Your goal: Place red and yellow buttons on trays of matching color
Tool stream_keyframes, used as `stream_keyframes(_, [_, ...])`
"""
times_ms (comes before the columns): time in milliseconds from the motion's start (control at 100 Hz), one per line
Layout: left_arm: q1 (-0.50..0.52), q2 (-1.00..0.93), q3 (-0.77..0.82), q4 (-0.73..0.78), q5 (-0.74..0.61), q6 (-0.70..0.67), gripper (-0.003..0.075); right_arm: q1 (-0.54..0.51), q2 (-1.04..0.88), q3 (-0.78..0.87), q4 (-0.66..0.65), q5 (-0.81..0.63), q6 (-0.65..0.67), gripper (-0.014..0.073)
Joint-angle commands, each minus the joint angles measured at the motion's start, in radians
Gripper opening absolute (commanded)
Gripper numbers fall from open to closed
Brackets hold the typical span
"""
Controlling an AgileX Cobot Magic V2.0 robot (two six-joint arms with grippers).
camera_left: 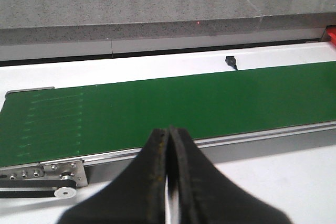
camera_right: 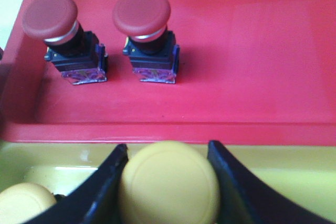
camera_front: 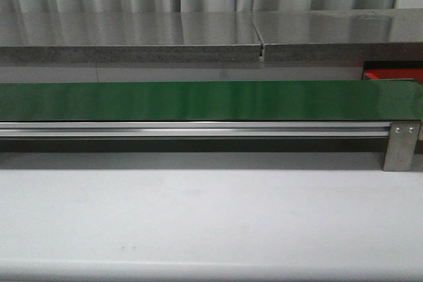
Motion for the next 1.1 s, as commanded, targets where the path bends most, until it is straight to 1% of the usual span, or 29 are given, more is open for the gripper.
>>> stream_keyframes(0, [-0.006,0.006,-0.028,-0.015,-0.074,-0.006,-0.002,0.003,-0.031,-0.024,0.044,0.007,-0.024,0.0141])
stream_keyframes(300, [-0.006,0.006,-0.028,-0.015,-0.074,-0.006,-0.002,0.011,-0.007,-0.024,0.046,0.004,-0.044,0.0141])
stream_keyframes(370, [-0.006,0.006,-0.028,-0.015,-0.074,-0.006,-0.002,0.011,-0.006,-0.024,0.046,0.002,-0.044,0.0154])
stream_keyframes(460, [-0.006,0.006,-0.028,-0.015,-0.074,-0.006,-0.002,0.011,-0.006,-0.024,0.046,0.002,-0.044,0.0223])
stream_keyframes(610, [-0.006,0.006,-0.028,-0.015,-0.074,-0.006,-0.002,0.011,-0.006,-0.024,0.046,0.004,-0.043,0.0457])
stream_keyframes(700, [-0.006,0.006,-0.028,-0.015,-0.074,-0.006,-0.002,0.011,-0.006,-0.024,0.064,0.005,-0.043,0.0547])
stream_keyframes(770, [-0.006,0.006,-0.028,-0.015,-0.074,-0.006,-0.002,0.011,-0.007,-0.024,0.085,0.008,-0.043,0.0575])
stream_keyframes(950, [-0.006,0.006,-0.028,-0.015,-0.074,-0.006,-0.002,0.011,-0.044,-0.024,0.115,0.021,-0.043,0.0575])
stream_keyframes(1090, [-0.006,0.006,-0.028,-0.015,-0.074,-0.006,-0.002,0.011,-0.108,-0.039,0.152,0.082,-0.044,0.0575])
